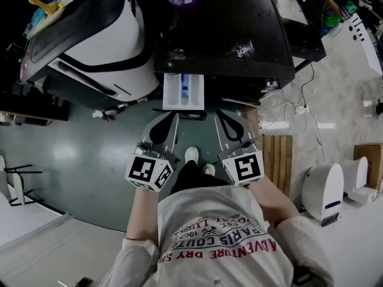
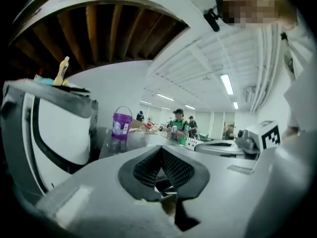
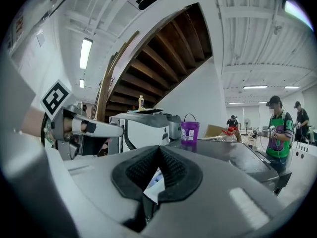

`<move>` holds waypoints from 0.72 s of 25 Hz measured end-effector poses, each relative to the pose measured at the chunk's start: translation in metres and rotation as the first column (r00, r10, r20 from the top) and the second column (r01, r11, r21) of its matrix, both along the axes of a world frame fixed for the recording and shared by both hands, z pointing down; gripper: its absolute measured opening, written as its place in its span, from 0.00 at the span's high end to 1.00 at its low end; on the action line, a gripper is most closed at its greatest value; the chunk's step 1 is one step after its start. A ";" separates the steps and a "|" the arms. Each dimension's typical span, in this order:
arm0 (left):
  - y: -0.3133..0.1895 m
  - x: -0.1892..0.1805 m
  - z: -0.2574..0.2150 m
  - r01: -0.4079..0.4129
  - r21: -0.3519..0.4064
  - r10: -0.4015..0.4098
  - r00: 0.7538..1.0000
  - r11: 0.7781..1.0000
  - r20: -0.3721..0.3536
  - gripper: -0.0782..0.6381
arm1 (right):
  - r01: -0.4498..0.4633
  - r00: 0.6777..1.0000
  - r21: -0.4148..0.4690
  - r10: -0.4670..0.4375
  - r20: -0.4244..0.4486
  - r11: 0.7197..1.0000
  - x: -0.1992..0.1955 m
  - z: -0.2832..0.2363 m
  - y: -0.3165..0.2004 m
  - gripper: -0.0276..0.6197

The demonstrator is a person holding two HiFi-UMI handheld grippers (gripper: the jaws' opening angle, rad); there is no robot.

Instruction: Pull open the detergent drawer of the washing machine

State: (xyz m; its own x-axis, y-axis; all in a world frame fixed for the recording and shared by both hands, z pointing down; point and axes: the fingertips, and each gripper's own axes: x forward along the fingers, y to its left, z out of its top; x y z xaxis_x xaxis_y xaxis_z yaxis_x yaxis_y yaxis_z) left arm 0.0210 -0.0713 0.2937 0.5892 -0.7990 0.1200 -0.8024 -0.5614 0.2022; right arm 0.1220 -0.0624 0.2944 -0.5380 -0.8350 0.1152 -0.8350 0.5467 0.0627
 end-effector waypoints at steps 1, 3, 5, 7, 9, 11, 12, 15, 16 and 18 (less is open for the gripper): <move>0.000 0.001 -0.007 -0.002 0.032 0.000 0.998 0.999 0.057 0.89 | 0.003 1.000 0.004 -0.003 0.001 1.000 -0.001 -0.006 0.000 0.96; -0.002 0.000 -0.021 -0.010 0.082 -0.001 0.991 0.997 0.133 0.89 | 0.002 1.000 0.011 -0.002 0.009 1.000 0.000 -0.016 0.000 0.96; -0.003 -0.001 -0.035 -0.028 0.108 0.010 0.987 0.994 0.163 0.89 | 0.004 1.000 0.022 -0.004 0.013 1.000 0.001 -0.026 0.000 0.96; -0.003 -0.001 -0.045 -0.053 0.121 0.031 0.984 0.991 0.178 0.89 | 0.004 1.000 0.032 -0.004 0.010 0.999 0.002 -0.035 0.001 0.96; -0.003 -0.002 -0.051 -0.070 0.128 0.046 0.982 0.989 0.181 0.89 | -0.003 1.000 0.030 0.003 0.009 1.000 0.005 -0.042 0.001 0.96; -0.002 -0.002 -0.058 -0.082 0.131 0.058 0.982 0.988 0.178 0.89 | -0.013 1.000 0.033 0.013 0.001 0.999 0.011 -0.046 0.001 0.96; -0.002 -0.002 -0.061 -0.090 0.133 0.066 0.982 0.987 0.178 0.89 | -0.016 1.000 0.040 0.017 -0.006 0.999 0.014 -0.049 0.000 0.96; -0.004 0.001 -0.066 -0.110 0.134 0.084 0.979 0.985 0.183 0.89 | -0.015 1.000 0.060 0.016 -0.022 0.998 0.017 -0.058 -0.004 0.96; -0.005 0.001 -0.067 -0.114 0.132 0.088 0.978 0.985 0.187 0.89 | -0.013 1.000 0.063 0.014 -0.026 0.998 0.018 -0.060 -0.005 0.96; -0.007 0.003 -0.065 -0.121 0.133 0.094 0.977 0.984 0.193 0.89 | -0.008 1.000 0.062 0.010 -0.027 0.998 0.019 -0.063 -0.007 0.96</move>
